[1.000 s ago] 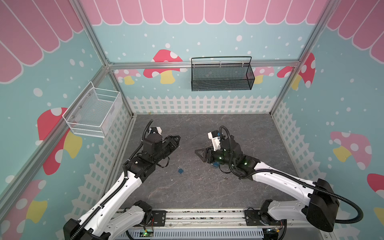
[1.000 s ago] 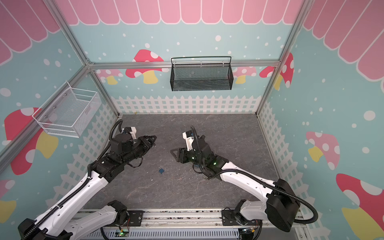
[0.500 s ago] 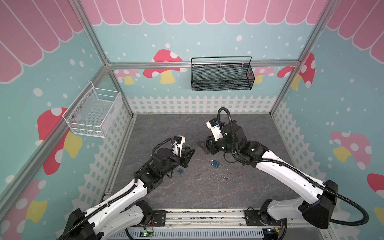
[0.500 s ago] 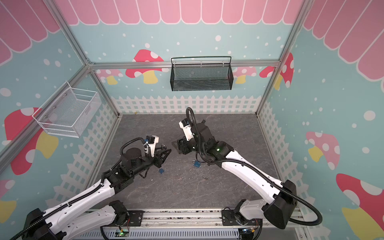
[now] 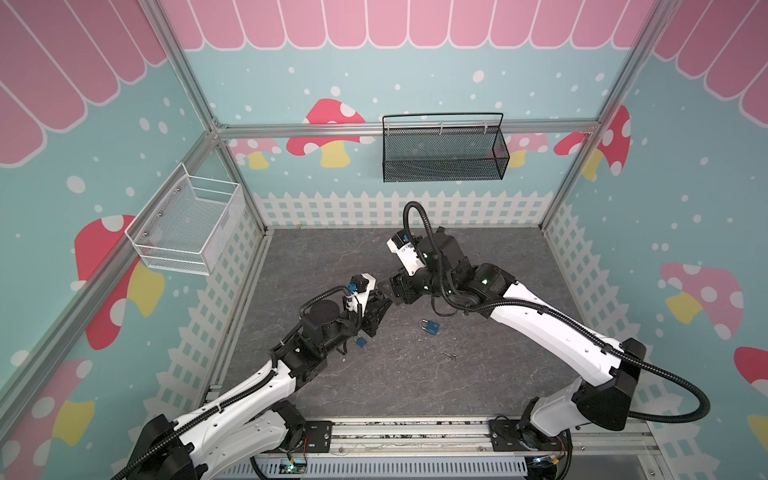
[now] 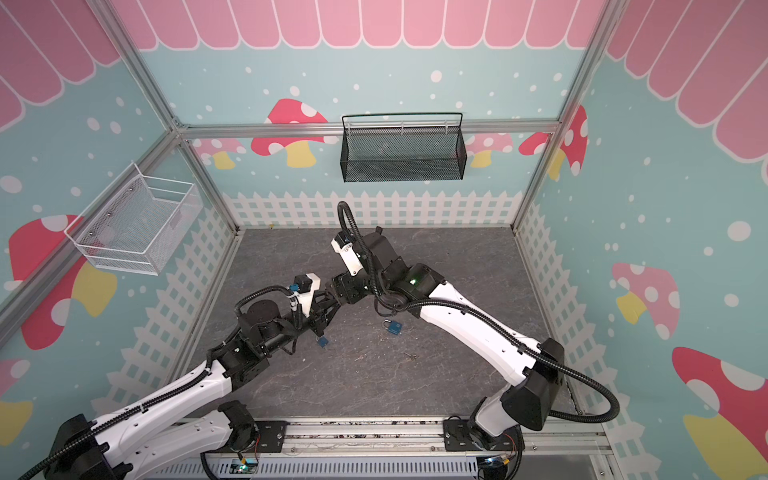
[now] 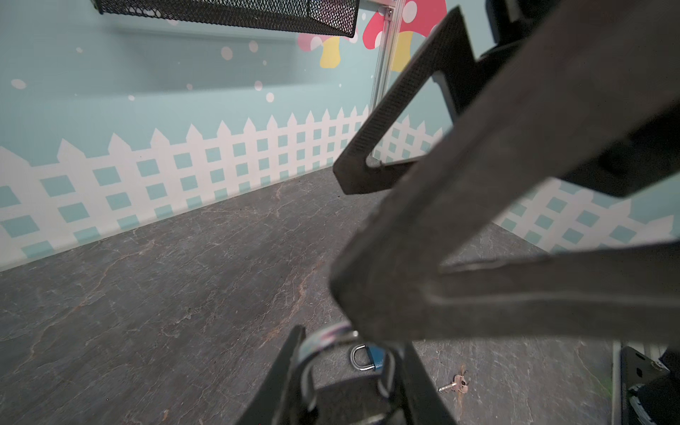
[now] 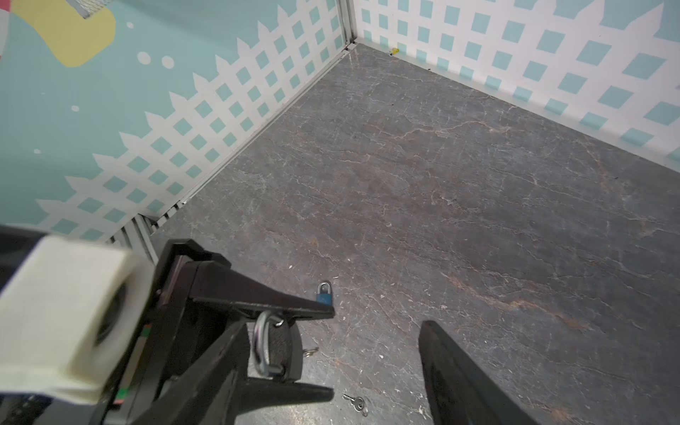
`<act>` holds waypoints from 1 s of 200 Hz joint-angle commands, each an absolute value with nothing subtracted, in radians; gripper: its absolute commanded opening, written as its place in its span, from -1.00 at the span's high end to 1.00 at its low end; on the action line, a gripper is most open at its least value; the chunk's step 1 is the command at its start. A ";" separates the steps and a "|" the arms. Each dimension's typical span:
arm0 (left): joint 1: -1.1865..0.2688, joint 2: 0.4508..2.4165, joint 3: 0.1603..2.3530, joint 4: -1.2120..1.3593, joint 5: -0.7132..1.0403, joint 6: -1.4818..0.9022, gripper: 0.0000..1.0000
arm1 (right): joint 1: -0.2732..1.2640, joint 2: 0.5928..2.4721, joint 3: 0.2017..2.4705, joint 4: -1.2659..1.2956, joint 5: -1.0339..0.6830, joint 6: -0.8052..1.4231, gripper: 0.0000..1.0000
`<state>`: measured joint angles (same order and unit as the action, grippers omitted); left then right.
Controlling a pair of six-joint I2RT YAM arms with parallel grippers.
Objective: Unlock with the key
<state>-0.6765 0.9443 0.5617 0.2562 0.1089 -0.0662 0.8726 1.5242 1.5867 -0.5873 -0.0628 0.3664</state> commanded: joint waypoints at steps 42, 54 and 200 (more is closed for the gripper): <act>-0.682 0.936 0.602 0.255 0.097 -0.025 1.00 | 0.906 1.558 1.670 -0.673 -0.034 0.308 -0.51; -0.681 0.939 0.604 0.257 0.097 -0.026 1.00 | 0.914 1.556 1.677 -0.679 -0.037 0.312 -0.51; -0.681 0.939 0.620 0.246 0.116 -0.043 1.00 | 0.934 1.485 1.615 -0.633 -0.089 0.273 -0.54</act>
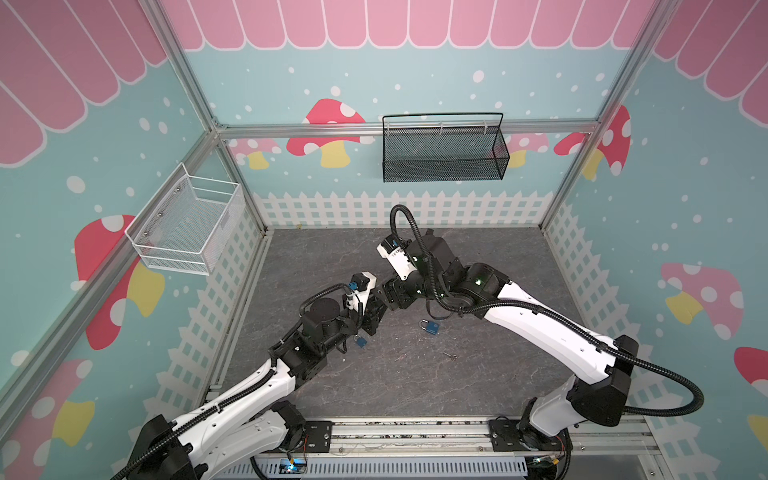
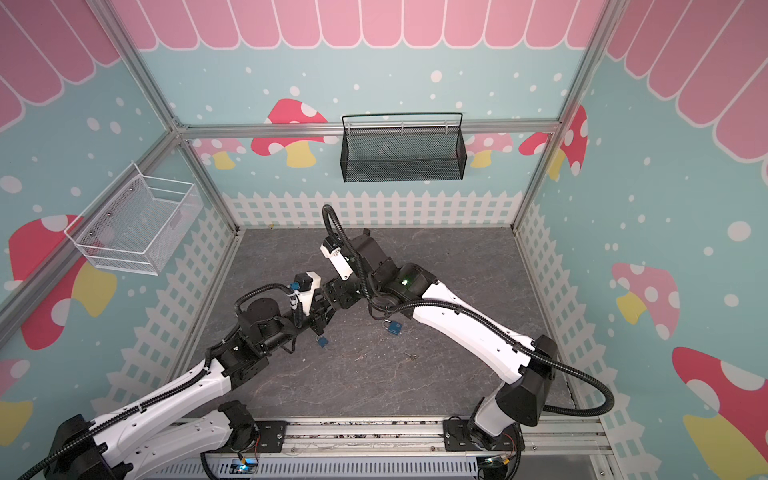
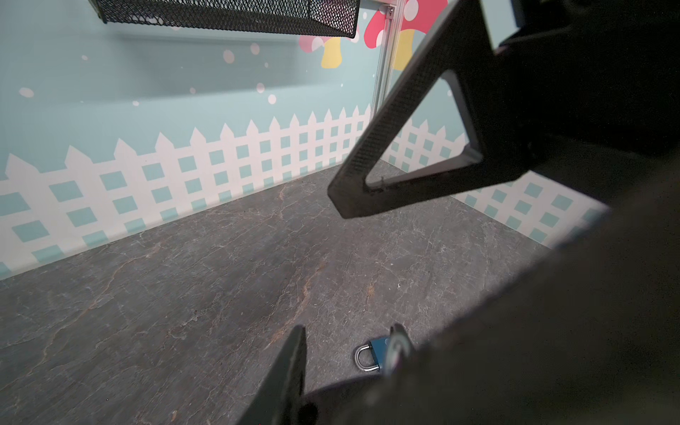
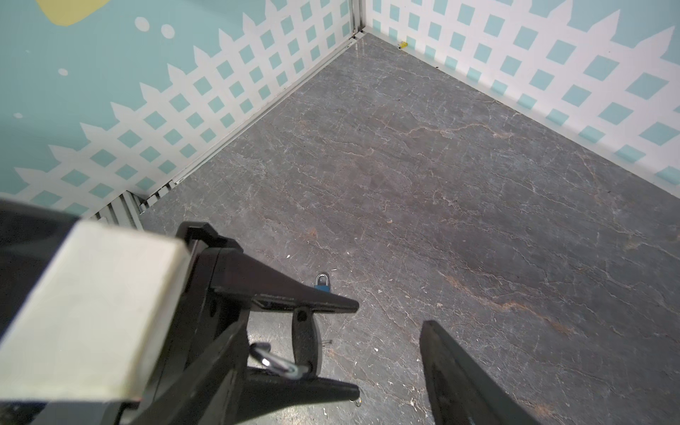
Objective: Unlock with the key
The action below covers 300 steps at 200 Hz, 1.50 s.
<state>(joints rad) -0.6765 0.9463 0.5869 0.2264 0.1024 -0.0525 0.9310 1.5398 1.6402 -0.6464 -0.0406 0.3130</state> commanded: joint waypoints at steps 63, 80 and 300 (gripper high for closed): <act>-0.681 0.943 0.630 0.254 0.136 -0.048 1.00 | 0.932 1.497 1.562 -0.615 -0.066 0.275 -0.55; -0.681 0.939 0.631 0.252 0.138 -0.047 1.00 | 0.931 1.511 1.576 -0.615 -0.039 0.278 -0.54; -0.681 0.923 0.618 0.267 0.115 -0.023 1.00 | 0.848 1.565 1.687 -0.829 -0.035 0.270 -0.51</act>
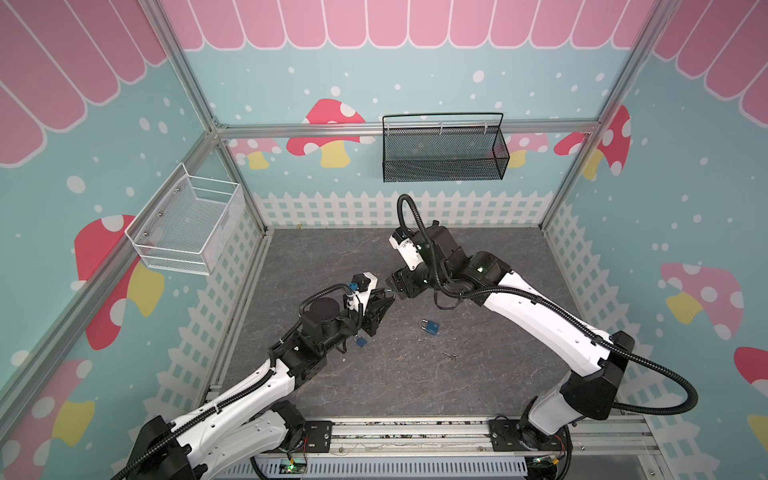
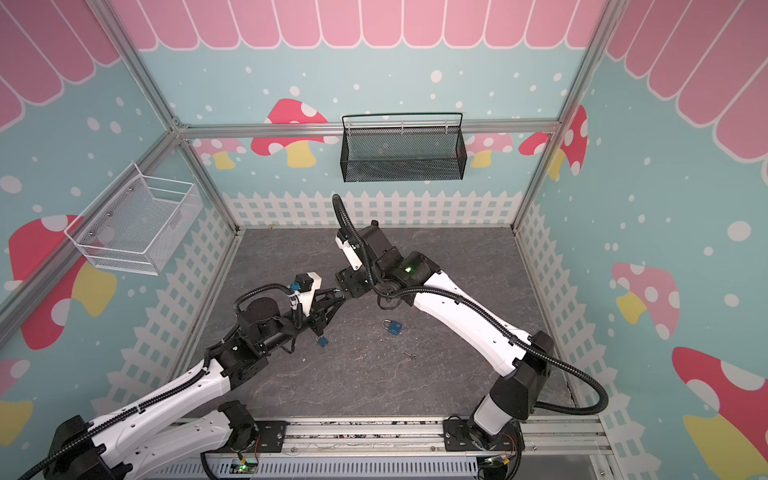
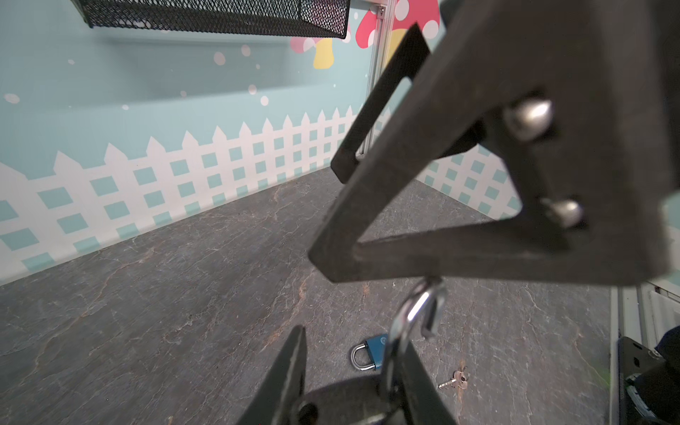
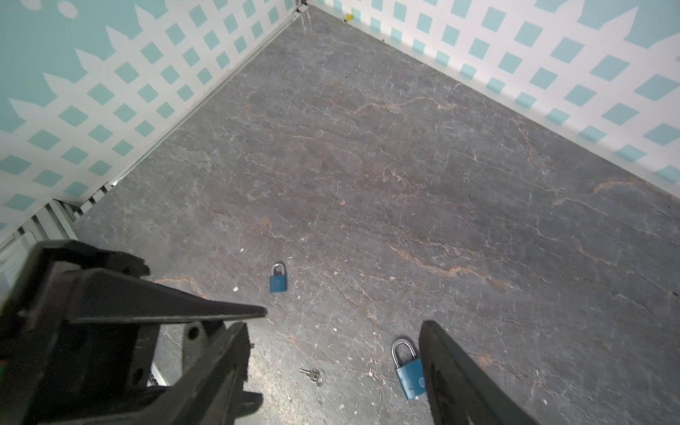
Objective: Unlock with the key
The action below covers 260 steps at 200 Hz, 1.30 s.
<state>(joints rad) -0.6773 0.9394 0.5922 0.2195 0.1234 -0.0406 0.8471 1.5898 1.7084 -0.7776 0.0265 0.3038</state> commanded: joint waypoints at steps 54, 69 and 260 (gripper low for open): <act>-0.681 0.962 0.647 0.263 0.085 -0.048 1.00 | 0.840 1.496 1.620 -0.781 -0.044 0.291 -0.52; -0.681 0.979 0.657 0.252 0.050 -0.075 1.00 | 0.819 1.485 1.592 -0.787 0.010 0.306 -0.51; -0.563 1.832 1.293 -0.460 -0.023 -0.549 1.00 | 0.513 1.274 1.071 -0.455 -0.140 0.426 -0.58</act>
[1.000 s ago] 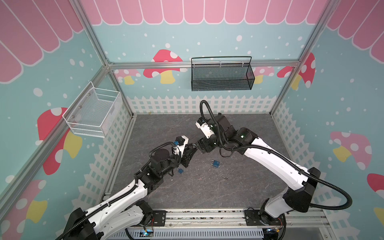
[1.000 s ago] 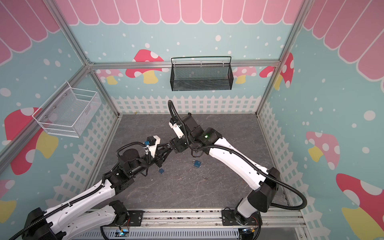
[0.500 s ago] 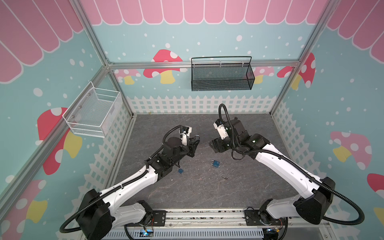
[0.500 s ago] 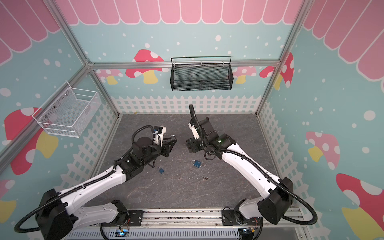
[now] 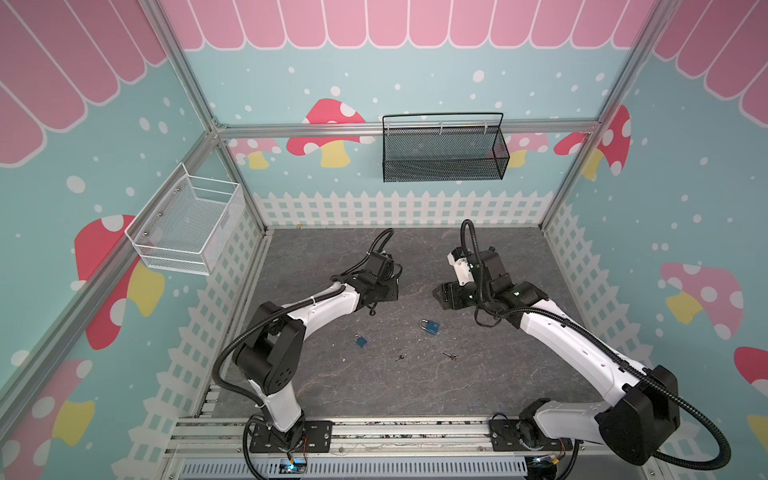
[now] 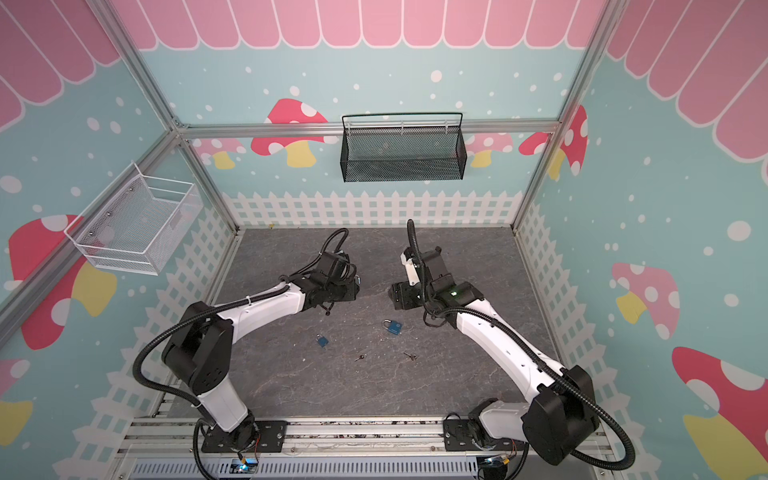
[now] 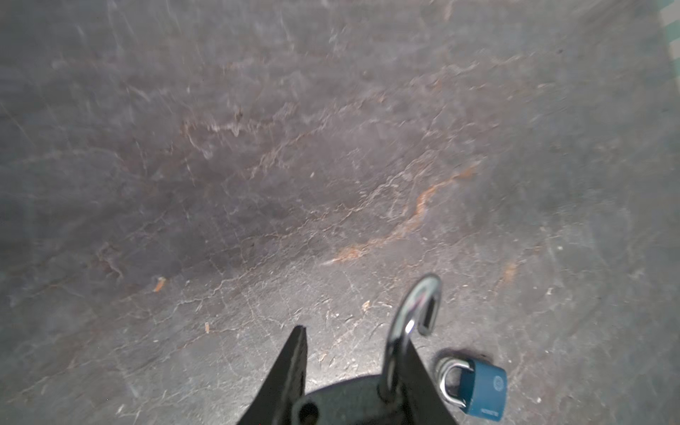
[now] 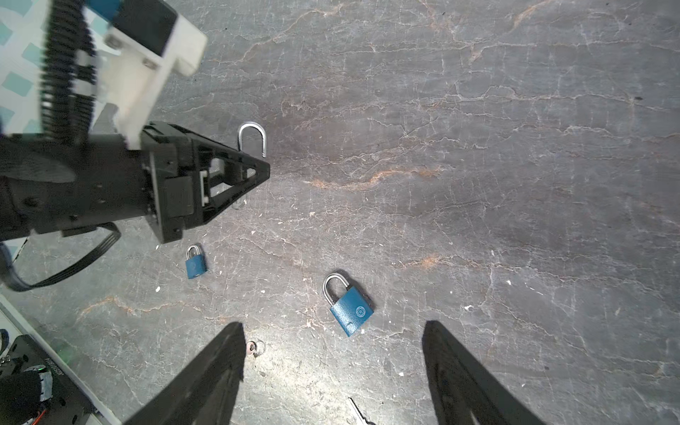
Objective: Unlock with the key
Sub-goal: 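Set the black padlock on the table with the left gripper while the right withdraws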
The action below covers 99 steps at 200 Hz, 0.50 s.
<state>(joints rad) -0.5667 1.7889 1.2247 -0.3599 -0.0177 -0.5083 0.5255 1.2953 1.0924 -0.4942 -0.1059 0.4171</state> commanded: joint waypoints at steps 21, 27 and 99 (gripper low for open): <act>-0.557 1.886 1.350 -0.524 -0.039 -0.557 1.00 | 0.506 1.275 1.060 -0.448 -0.153 0.425 -0.58; -0.557 1.899 1.363 -0.539 -0.048 -0.555 1.00 | 0.506 1.276 1.058 -0.446 -0.154 0.425 -0.58; -0.550 2.008 1.434 -0.636 -0.080 -0.548 1.00 | 0.500 1.293 1.042 -0.426 -0.191 0.429 -0.58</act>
